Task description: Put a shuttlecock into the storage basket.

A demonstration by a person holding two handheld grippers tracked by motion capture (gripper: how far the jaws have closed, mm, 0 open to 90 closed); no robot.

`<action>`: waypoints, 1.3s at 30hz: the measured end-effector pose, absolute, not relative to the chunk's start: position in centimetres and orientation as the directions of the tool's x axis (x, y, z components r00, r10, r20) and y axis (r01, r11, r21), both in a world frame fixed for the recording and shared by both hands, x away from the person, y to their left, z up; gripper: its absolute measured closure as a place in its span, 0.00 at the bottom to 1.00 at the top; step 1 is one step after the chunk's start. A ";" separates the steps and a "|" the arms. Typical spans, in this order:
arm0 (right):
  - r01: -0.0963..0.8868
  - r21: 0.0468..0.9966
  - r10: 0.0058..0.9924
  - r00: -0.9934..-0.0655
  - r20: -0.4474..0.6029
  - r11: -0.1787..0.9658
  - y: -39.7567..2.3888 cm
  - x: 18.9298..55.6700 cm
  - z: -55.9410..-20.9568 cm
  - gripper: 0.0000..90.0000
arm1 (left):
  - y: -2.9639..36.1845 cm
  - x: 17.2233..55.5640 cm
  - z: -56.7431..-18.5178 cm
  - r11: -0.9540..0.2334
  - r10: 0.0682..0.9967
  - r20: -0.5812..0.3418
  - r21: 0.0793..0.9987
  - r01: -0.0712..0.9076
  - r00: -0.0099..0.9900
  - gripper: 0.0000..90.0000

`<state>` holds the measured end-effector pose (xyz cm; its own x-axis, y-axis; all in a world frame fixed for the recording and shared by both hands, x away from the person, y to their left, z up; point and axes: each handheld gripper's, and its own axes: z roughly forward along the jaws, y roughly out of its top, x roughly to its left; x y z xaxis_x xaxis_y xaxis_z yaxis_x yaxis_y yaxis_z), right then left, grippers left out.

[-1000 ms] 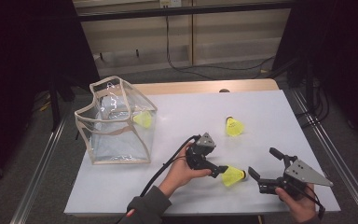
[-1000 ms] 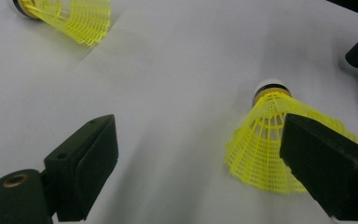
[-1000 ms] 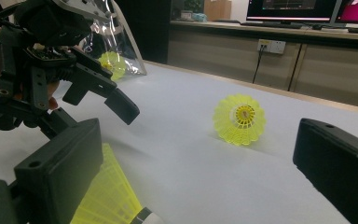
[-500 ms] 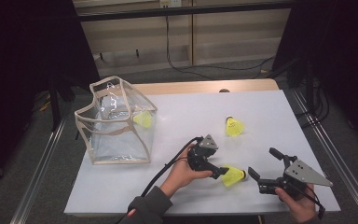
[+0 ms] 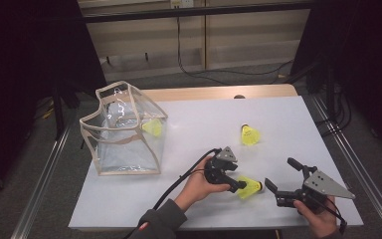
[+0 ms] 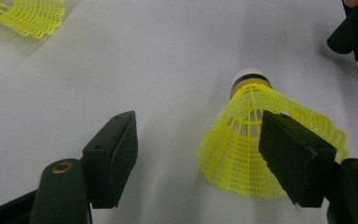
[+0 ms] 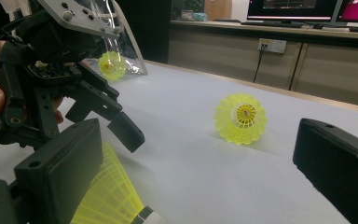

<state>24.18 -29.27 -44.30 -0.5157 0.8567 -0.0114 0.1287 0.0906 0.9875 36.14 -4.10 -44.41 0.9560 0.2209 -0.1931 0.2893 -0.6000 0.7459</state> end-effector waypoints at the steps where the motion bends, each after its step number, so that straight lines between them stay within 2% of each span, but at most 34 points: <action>1: 0.128 0.988 0.858 -0.514 -0.012 0.091 -29.3 24.2 -44.3 0.02 | -4.1 36.2 -44.4 -0.606 0.215 -0.195 0.742 0.288 0.957 0.33; 27: 0.128 0.988 0.863 -0.505 -0.012 0.088 -29.5 23.8 -44.3 0.02 | -6.0 35.4 -45.0 -0.626 0.154 -0.214 0.734 0.263 0.965 0.49; 35: 0.130 0.987 0.863 -0.505 -0.011 0.088 -29.6 23.8 -44.3 0.02 | -6.4 35.2 -45.4 -0.640 0.142 -0.210 0.726 0.252 0.967 0.56; 39: 0.128 0.988 0.863 -0.505 -0.013 0.090 -29.6 23.8 -44.3 0.02 | -6.6 35.1 -45.4 -0.645 0.134 -0.199 0.727 0.238 0.971 0.63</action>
<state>23.79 -29.58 -44.29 -0.5045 0.8633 -0.0133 0.1280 0.0900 0.9877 35.09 -6.60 -45.35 0.9707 0.1341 -0.1992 0.2381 -0.6445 0.7266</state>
